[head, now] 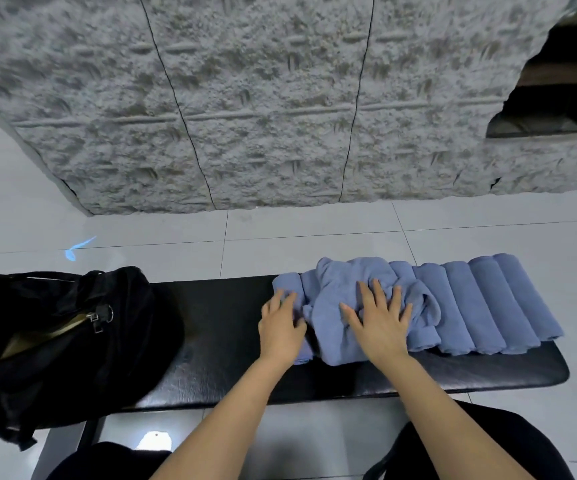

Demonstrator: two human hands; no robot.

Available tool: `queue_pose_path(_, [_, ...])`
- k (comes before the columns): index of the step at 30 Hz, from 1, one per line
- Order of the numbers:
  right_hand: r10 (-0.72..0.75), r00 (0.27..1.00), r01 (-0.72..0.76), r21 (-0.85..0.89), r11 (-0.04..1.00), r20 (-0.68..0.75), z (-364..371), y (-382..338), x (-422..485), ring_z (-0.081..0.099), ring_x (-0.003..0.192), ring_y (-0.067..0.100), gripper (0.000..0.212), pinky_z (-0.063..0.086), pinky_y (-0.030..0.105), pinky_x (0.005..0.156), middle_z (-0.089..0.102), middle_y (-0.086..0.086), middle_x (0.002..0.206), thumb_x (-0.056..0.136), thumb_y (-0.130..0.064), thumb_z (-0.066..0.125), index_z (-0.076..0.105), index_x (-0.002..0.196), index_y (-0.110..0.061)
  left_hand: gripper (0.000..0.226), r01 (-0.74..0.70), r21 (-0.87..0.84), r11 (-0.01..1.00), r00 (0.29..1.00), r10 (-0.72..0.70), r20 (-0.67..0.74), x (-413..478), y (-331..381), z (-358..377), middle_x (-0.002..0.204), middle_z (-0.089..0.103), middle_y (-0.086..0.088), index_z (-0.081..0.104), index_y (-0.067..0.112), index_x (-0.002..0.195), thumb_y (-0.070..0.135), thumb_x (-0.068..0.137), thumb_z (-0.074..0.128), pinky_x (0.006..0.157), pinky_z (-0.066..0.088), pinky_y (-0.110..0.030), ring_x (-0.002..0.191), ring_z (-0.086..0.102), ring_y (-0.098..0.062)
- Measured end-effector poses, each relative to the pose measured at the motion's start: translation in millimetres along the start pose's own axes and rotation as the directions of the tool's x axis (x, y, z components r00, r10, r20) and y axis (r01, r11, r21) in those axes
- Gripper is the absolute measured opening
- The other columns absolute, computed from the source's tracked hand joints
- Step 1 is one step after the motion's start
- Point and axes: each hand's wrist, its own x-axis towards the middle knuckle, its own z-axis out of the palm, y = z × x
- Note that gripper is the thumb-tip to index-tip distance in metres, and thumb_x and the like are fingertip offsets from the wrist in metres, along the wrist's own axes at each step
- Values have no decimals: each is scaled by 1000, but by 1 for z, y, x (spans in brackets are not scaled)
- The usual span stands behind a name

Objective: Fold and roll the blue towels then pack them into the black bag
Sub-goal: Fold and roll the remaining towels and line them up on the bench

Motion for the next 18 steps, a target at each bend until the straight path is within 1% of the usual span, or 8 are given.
queue_pose_path(2, [-19,999,22,56,998,-39,-7,2,-5,-6,145,31,63,-2,55,115,11,-6,158,94,-59,29,20,149,-29,33,6,-69,998,1000,-8,-28,-4,4,-7,125,55,3,56,20,126,26,94,53,97,39,-35,120,46,-20])
queue_pose_path(3, [-26,998,30,72,997,-53,-10,4,-8,-5,146,29,61,-2,54,115,13,-7,158,95,-56,33,21,148,-29,27,34,-101,994,999,-34,5,-5,8,-9,110,63,4,62,20,118,29,93,56,94,42,-36,111,53,-19])
queue_pose_path(6, [-26,999,31,105,994,-45,-22,9,-18,-4,146,26,60,-3,50,116,17,-8,157,96,-51,37,22,148,-26,14,83,-191,978,996,-74,55,-8,22,-20,87,69,6,72,16,94,27,87,66,88,50,-36,89,63,-13])
queue_pose_path(8, [-39,995,57,200,978,-89,-35,14,-21,6,145,27,54,3,48,116,32,-3,151,96,-44,45,31,144,-23,6,40,-279,960,999,-36,19,-7,40,-32,76,66,7,70,16,83,21,86,68,81,50,-31,80,62,-12])
queue_pose_path(10, [-88,982,136,306,942,-165,-53,18,-22,27,137,27,44,22,42,112,47,2,138,95,-32,51,41,136,-20,8,-41,-444,895,999,53,14,-8,68,-50,75,64,3,64,14,80,11,88,64,75,47,-26,76,60,-12])
queue_pose_path(12, [-156,970,229,494,839,-185,-80,16,-20,44,122,19,40,36,28,98,52,2,132,95,-20,51,45,135,-19,15,-111,-569,815,988,150,23,-10,99,-68,78,62,1,60,16,81,5,91,58,72,46,-23,75,57,-12])
queue_pose_path(15, [-293,940,329,694,640,-175,-129,4,-16,50,111,10,35,40,22,93,54,-6,128,97,-10,48,49,130,-19,23,-235,-574,785,957,291,5,-13,138,-91,81,60,7,58,24,80,3,91,56,69,45,-16,72,55,-4])
queue_pose_path(18, [-427,895,384,710,590,-130,-159,-5,-13,56,94,5,37,44,16,85,61,-7,106,90,1,55,54,121,-19,25,-330,-524,785,932,360,-48,-19,159,-107,79,59,9,56,25,77,2,88,59,59,40,-12,62,51,3])
